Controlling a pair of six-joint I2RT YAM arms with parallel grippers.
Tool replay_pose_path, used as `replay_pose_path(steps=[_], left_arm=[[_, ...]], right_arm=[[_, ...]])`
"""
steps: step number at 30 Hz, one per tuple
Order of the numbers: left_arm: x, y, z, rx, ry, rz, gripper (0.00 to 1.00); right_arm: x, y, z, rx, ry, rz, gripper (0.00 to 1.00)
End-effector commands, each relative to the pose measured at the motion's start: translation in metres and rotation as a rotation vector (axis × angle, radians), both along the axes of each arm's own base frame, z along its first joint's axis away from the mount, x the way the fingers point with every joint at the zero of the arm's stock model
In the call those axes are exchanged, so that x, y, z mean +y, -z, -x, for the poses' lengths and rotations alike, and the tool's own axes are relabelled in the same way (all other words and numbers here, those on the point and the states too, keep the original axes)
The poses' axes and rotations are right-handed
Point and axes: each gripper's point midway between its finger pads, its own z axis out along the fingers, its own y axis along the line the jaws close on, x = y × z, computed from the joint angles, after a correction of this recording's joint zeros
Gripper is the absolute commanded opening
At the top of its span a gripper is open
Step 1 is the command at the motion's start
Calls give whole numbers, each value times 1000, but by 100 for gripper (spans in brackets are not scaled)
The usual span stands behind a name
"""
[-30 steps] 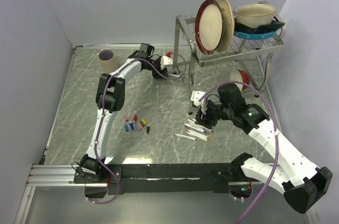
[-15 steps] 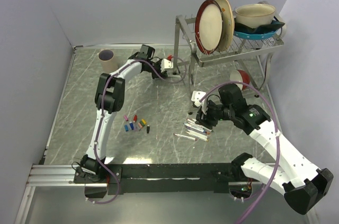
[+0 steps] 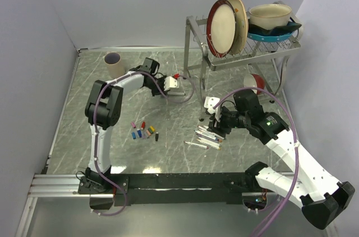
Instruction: Open the pen caps
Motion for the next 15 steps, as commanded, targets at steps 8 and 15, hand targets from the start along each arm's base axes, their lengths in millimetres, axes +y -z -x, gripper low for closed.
replay_pose_path(steps=[8,15], left_arm=[[58,15,58,36,-95,-207,30],[37,21,77,78,-46,-248,48]], right_arm=[[-3,-3,1,-14,1,-15,56],[-2,-4,2,-15,-7,-20,56]])
